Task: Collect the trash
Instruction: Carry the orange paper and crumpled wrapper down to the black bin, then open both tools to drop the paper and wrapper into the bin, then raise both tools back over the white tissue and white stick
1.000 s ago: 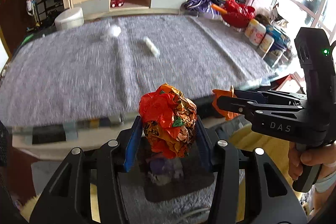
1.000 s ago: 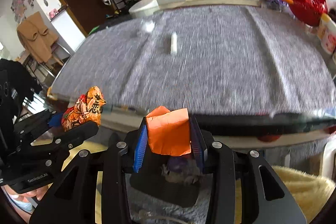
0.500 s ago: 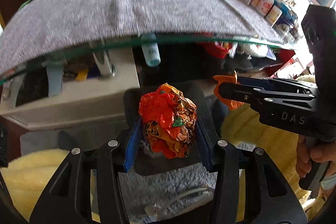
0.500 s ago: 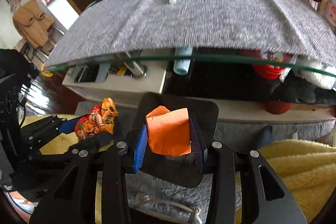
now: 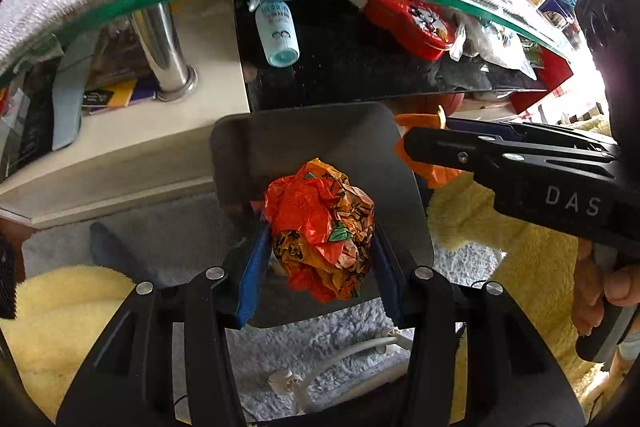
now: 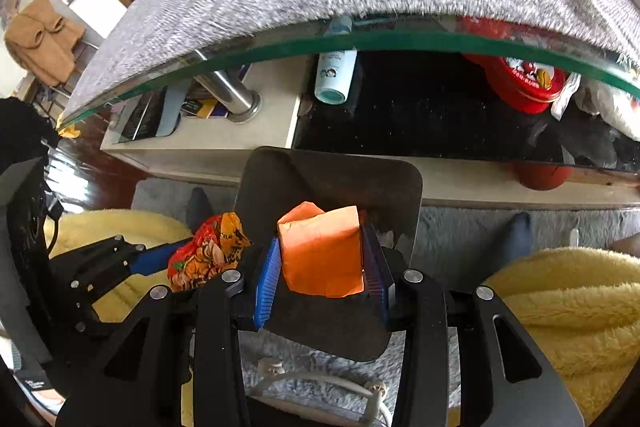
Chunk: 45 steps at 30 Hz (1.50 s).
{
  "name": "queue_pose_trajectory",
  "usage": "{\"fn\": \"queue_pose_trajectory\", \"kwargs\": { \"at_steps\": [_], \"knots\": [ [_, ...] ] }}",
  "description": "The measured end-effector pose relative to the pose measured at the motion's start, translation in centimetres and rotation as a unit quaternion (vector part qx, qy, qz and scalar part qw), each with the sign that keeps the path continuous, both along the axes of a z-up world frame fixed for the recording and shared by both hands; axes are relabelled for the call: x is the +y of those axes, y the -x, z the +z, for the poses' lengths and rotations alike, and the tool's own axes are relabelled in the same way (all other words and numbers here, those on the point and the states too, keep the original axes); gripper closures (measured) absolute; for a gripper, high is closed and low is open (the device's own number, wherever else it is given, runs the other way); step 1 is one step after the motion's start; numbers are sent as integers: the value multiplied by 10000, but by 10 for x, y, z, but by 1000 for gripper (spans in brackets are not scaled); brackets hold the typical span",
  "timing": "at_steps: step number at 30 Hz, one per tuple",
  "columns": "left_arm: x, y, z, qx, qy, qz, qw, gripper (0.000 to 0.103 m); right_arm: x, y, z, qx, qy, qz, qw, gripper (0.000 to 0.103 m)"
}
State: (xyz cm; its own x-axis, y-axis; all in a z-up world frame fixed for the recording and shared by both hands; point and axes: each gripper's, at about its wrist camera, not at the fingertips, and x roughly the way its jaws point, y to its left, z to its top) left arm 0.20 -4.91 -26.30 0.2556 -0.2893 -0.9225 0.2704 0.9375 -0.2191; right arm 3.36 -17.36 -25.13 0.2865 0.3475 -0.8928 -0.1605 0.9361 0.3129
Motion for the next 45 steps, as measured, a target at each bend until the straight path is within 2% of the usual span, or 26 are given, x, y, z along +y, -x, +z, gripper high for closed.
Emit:
{"fn": "queue_pose_trajectory", "kwargs": {
  "at_steps": [4,6,7,10,11,12,15,17,20,28,34,39,45],
  "knots": [
    [2,-4,-3,91,41,33,9999,51,1,-3,-5,63,-22,-32,10000,60],
    [4,-6,-3,113,51,68,9999,46,1,-5,-5,51,18,-47,10000,44],
    [5,-7,-2,108,38,84,9999,44,1,-6,-5,38,46,-66,10000,40],
    [8,-8,1,58,-47,122,9999,32,-2,-9,-3,31,44,-134,9999,39],
    [9,-9,2,39,-80,136,9999,27,-5,-10,-1,10,46,-181,9998,35],
    [11,-9,4,13,-122,160,9998,23,-7,-11,1,-18,60,-224,9997,27],
    [16,-11,10,-57,-180,213,9996,15,-14,-13,7,-86,79,-342,9993,15],
    [20,-12,15,-126,-197,256,9994,9,-18,-15,9,-58,13,-377,9993,11],
    [24,-14,23,-228,-210,311,9990,8,-19,-16,11,-32,-37,-365,9993,7],
    [28,-19,46,-447,-233,339,9982,8,-17,-20,28,-143,-71,-391,9991,6],
    [42,-29,78,-767,-153,506,9957,8,-23,-33,71,-637,-141,-507,9966,6],
    [63,-51,93,-826,-122,794,9933,8,-22,-64,99,-955,-1,-510,9941,5],
    [81,-86,109,-968,-309,861,9911,8,-12,-105,109,-1074,120,-465,9931,5]
  ]
}}
